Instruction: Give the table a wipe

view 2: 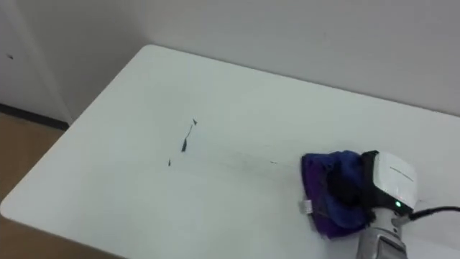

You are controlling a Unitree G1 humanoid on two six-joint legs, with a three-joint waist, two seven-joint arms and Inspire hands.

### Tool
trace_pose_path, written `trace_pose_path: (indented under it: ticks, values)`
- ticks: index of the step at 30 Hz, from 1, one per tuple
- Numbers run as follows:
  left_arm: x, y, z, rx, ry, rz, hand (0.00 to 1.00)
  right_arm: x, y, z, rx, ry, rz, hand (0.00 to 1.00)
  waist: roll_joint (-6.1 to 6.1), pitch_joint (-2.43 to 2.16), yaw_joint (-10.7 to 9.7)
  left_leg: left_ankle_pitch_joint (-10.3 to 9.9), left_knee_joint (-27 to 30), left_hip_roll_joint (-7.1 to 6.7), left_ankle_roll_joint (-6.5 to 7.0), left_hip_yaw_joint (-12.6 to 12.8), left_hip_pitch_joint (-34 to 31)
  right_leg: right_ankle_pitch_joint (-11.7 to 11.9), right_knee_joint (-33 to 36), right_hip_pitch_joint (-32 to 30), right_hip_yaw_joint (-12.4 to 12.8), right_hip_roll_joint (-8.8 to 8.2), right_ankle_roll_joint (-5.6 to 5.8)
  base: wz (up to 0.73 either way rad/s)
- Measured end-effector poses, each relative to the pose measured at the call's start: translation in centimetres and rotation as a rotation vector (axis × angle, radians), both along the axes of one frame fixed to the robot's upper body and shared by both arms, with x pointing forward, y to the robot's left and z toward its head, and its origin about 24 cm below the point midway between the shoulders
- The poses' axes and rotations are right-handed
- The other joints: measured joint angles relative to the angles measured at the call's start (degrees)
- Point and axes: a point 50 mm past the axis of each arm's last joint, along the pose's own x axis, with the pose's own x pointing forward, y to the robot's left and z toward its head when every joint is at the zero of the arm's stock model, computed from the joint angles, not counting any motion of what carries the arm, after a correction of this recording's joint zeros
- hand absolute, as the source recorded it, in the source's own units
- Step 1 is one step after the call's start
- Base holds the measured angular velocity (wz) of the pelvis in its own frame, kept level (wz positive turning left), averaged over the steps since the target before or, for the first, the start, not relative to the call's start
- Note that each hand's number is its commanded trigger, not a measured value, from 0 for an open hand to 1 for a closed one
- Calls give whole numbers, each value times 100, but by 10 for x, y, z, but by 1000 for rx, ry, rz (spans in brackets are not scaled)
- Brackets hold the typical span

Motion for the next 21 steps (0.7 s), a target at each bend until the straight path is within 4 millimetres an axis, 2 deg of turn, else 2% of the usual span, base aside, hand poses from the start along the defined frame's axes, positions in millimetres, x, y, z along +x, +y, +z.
trace_pose_path:
  ticks: [1, 3, 4, 5, 8, 12, 13, 15, 16, 18, 19, 21]
  values:
    - [-1, -1, -1, -9, 1, 8, 0, 13, 7, 5, -4, 6, 35, 100, 55, 9, 183, -2, -201, -84, 3, -1, 146, 3, 76, -140, 255, 6, -24, -102]
    - [-3, -1, -1, -20, 0, 27, 0, 31, 22, 15, -16, 1, 106, 100, 92, 17, 275, 17, -478, -148, -30, 0, 202, 40, 127, -365, 444, 27, -43, -65]
    - [1, 1, 1, -16, -21, 38, 0, 40, 31, 22, -22, -14, 147, 100, 56, 24, 324, 56, -571, -197, -84, -4, 192, 62, 162, -481, 513, 11, -38, -32]
    - [3, 2, 2, -11, -29, 41, 0, 43, 36, 24, -29, -20, 171, 100, 81, 48, 334, 77, -640, -238, -75, -34, 196, 69, 162, -506, 521, -9, -28, -13]
    - [11, 6, 4, 2, -49, 57, 0, 48, 41, 26, -45, -29, 202, 100, -74, 51, 280, 183, -900, -390, -29, -81, 198, 97, 143, -549, 507, -107, 12, 17]
    - [8, 12, 7, 23, -46, 87, 0, 25, 35, 12, -41, -44, 179, 100, -220, 40, -131, 172, -949, -529, 12, -363, 237, 126, -117, -220, 305, -166, 95, 39]
    - [7, 15, 8, 32, -45, 95, 0, 16, 28, 7, -38, -55, 157, 100, -239, 39, -269, 167, -964, -580, 22, -456, 276, 152, -271, -43, 192, -179, 141, 40]
    - [9, 18, 10, 43, -63, 101, 0, 1, 14, 0, -33, -60, 95, 100, -254, 30, -390, 159, -997, -641, 37, -467, 383, 171, -397, 136, 130, -218, 188, 23]
    - [8, 21, 11, 52, -71, 109, 0, -10, 3, -4, -38, -60, 43, 100, -268, 4, -453, 151, -1000, -666, 51, -467, 427, 187, -460, 215, 118, -233, 216, 5]
    - [9, 28, 14, 74, -90, 123, 0, -28, -15, -12, -17, -51, -54, 100, -299, -10, -481, 137, -1027, -671, 70, -462, 529, 192, -473, 314, 108, -236, 224, 0]
    - [8, 34, 17, 88, -96, 131, 0, -39, -25, -17, -2, -35, -122, 100, -343, -53, -483, 135, -1052, -671, 71, -458, 587, 192, -462, 347, 105, -236, 224, 0]
    - [9, 36, 18, 94, -99, 135, 0, -47, -37, -19, 2, -22, -185, 100, -345, -60, -492, 124, -1038, -671, 85, -462, 592, 192, -461, 365, 81, -236, 224, 0]
